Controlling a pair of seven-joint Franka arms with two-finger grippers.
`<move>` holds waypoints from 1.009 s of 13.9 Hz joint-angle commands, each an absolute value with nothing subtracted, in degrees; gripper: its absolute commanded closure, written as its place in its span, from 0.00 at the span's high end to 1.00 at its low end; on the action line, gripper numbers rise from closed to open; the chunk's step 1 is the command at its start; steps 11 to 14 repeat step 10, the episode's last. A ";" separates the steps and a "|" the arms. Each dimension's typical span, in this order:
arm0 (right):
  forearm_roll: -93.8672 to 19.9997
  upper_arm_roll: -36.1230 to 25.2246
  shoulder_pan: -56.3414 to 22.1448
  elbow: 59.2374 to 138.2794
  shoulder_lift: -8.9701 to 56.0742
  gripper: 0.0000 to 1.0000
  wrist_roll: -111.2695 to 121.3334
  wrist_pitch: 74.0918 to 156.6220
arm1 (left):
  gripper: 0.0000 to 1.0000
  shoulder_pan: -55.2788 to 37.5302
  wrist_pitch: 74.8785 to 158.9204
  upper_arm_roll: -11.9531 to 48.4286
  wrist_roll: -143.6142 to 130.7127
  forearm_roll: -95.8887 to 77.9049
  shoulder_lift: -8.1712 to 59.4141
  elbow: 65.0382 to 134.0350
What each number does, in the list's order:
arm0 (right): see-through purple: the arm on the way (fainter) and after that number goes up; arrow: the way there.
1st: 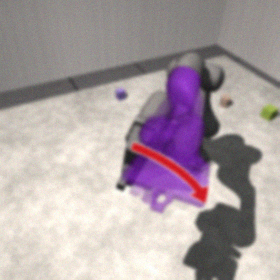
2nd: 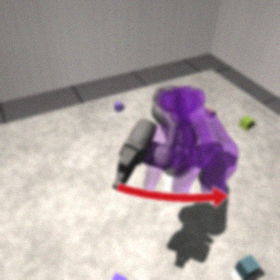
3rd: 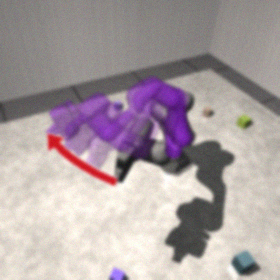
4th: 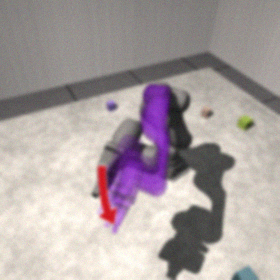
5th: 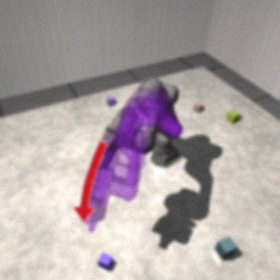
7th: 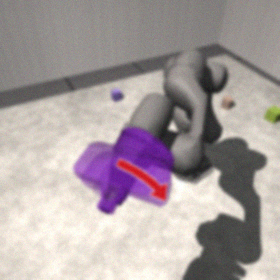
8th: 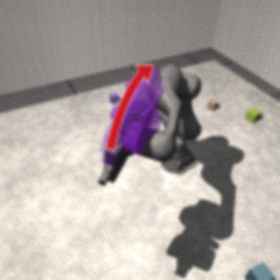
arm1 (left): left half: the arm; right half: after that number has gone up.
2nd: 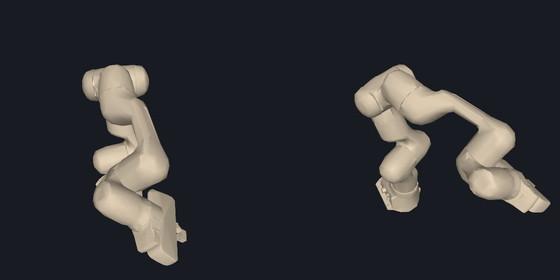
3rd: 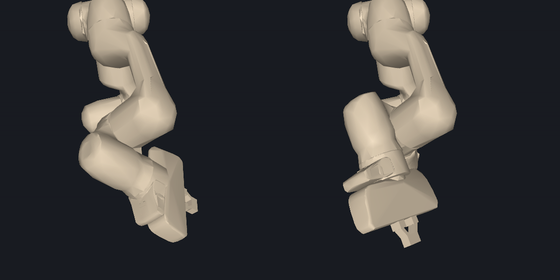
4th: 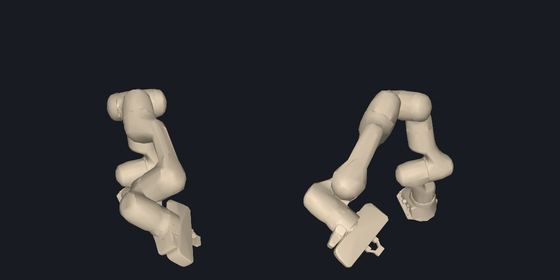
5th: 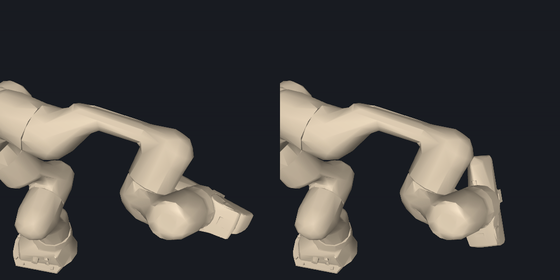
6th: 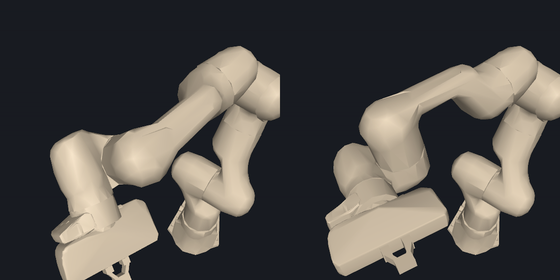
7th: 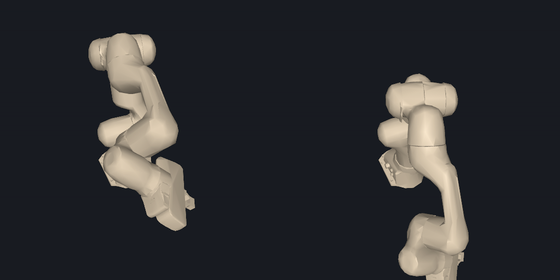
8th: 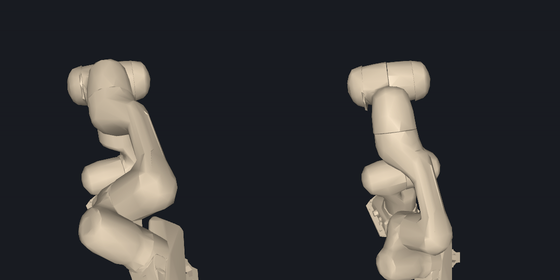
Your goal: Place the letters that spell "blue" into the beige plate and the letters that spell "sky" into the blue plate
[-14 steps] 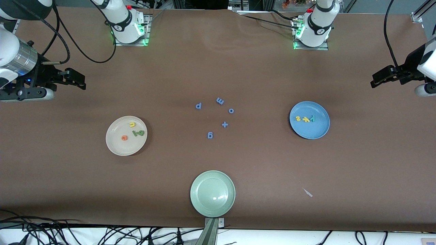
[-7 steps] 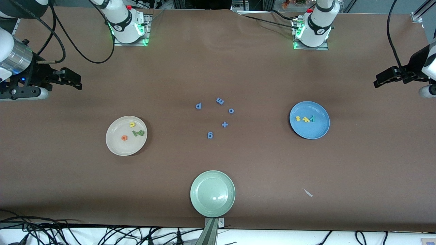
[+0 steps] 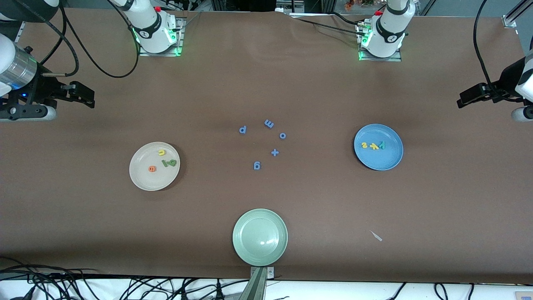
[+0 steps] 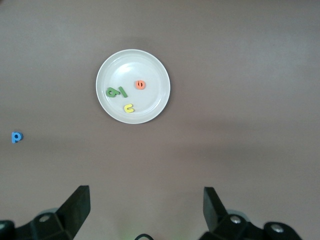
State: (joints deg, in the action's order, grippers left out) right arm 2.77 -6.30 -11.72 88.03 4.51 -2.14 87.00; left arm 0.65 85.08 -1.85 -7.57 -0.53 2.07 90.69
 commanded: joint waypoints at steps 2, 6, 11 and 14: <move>3.34 -5.98 -11.16 87.71 3.87 1.00 -2.55 85.69 | 1.00 0.62 85.17 -1.67 -6.50 0.35 2.99 89.56; 3.34 -6.06 -10.99 87.80 3.96 1.00 -2.55 85.43 | 1.00 0.88 85.25 -1.84 -4.50 0.44 2.81 88.68; 3.34 -6.06 -10.99 87.80 4.04 1.00 -2.55 85.52 | 1.00 0.88 85.78 -1.85 -2.72 0.35 2.81 88.77; 3.34 -6.06 -10.99 87.80 4.04 1.00 -2.55 85.52 | 1.00 0.88 85.78 -1.85 -2.72 0.35 2.81 88.77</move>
